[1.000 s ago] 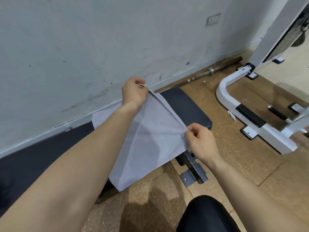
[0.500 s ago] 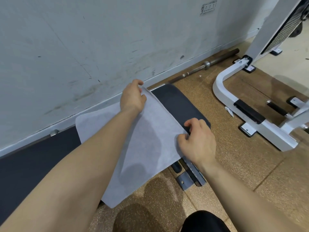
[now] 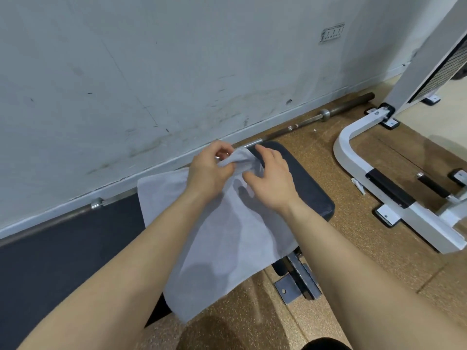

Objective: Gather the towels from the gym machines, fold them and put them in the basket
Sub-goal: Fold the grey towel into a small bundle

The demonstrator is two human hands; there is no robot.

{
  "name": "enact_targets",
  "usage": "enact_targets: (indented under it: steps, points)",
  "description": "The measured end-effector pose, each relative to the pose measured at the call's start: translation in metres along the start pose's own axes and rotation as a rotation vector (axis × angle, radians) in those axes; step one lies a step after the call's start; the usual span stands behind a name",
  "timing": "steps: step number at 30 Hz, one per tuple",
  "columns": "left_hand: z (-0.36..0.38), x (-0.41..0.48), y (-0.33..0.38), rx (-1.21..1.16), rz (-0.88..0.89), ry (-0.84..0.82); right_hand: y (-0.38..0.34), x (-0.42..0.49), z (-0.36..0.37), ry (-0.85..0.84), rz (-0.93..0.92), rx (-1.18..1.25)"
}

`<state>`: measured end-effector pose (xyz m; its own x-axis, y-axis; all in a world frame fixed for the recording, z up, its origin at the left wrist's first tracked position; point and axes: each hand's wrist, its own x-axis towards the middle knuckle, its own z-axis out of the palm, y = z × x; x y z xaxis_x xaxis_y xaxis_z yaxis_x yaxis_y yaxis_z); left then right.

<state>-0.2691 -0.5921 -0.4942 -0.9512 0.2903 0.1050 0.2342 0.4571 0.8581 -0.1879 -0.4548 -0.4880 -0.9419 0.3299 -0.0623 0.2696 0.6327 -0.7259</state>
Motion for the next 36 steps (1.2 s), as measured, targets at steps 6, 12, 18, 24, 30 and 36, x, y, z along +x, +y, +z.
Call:
enact_targets:
  steps: [6, 12, 18, 24, 30, 36]
  points:
    - [-0.058, -0.09, 0.01, -0.057, -0.039, 0.048, -0.036, -0.038, 0.021, -0.067, -0.117, 0.308]
    - [-0.11, -0.161, -0.008, -0.036, -0.124, 0.033, -0.06, -0.103, 0.054, -0.134, -0.217, 0.565]
    - [-0.128, -0.201, -0.01, -0.206, -0.109, 0.118, -0.095, -0.12, 0.067, -0.238, -0.294, 0.43]
    - [-0.139, -0.204, -0.014, -0.261, -0.102, 0.337, -0.111, -0.124, 0.076, -0.259, -0.173, 0.671]
    - [-0.154, -0.2, -0.023, -0.208, -0.067, 0.294, -0.12, -0.117, 0.075, -0.371, -0.157, 0.684]
    - [-0.156, -0.197, -0.018, -0.221, -0.012, 0.266, -0.129, -0.11, 0.076, -0.41, -0.151, 0.729]
